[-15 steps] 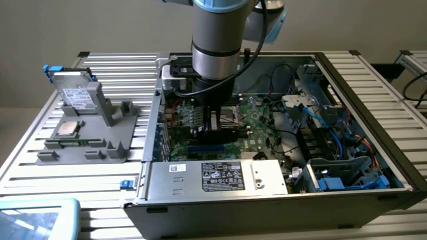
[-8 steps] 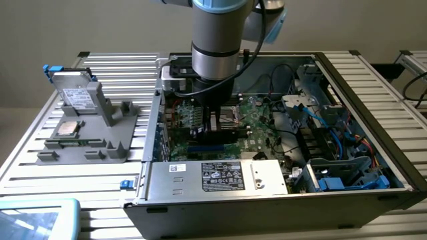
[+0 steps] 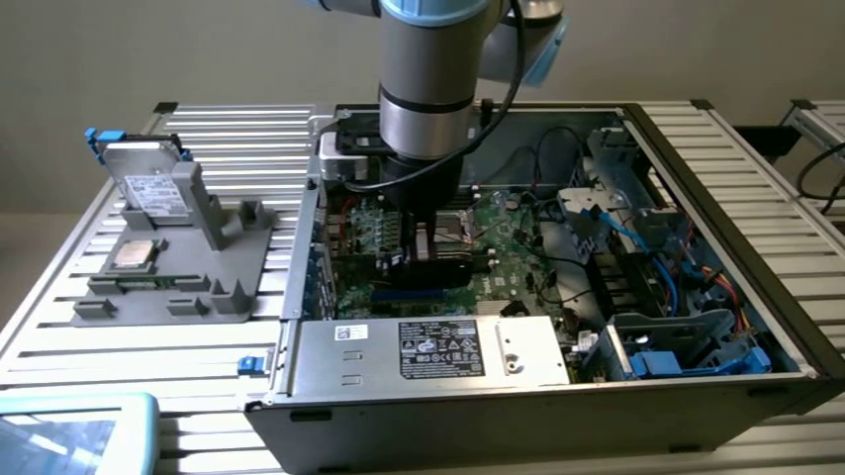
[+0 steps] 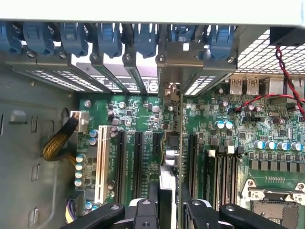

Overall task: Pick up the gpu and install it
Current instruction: 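Insert the gpu into the slot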

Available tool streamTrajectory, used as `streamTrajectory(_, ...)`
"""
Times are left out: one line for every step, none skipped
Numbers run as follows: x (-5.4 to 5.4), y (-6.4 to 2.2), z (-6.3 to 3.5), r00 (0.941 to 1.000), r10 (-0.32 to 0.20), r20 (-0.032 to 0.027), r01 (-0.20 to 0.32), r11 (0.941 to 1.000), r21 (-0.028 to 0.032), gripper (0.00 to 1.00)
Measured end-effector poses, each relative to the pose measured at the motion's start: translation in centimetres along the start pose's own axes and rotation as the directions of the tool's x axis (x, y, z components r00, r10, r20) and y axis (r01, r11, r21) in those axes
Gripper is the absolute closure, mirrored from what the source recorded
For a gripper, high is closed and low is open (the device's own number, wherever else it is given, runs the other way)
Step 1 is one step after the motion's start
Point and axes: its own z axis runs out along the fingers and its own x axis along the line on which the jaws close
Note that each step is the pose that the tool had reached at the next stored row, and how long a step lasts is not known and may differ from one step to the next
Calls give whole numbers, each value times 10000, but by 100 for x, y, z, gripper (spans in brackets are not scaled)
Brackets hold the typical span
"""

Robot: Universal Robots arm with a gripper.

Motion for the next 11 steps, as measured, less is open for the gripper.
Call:
streamTrajectory(-3, 2, 3, 10000, 20, 1, -20, 10000, -1, 73)
streamTrajectory(-8, 4, 8, 10000, 46, 4, -46, 10000, -1, 73)
streamTrajectory(-12, 4, 10, 10000, 78, 7, -78, 10000, -2, 73)
streamTrajectory(-16, 4, 12, 9999, 112, 9, -112, 9999, -3, 73)
streamTrajectory(-18, 5, 13, 9999, 148, 12, -148, 9999, -5, 73)
streamTrajectory(-19, 5, 13, 9998, 192, 12, -192, 9998, -13, 73)
streamTrajectory(-19, 6, 13, 9997, 244, 14, -244, 9997, -24, 73)
streamTrajectory(-19, 6, 12, 9996, 269, 14, -269, 9996, -46, 73)
streamTrajectory(-19, 6, 12, 9996, 285, 15, -285, 9996, -65, 73)
streamTrajectory(-19, 6, 12, 9995, 312, 16, -312, 9995, -71, 73)
streamTrajectory(-19, 9, 13, 9994, 355, 19, -355, 9993, -83, 73)
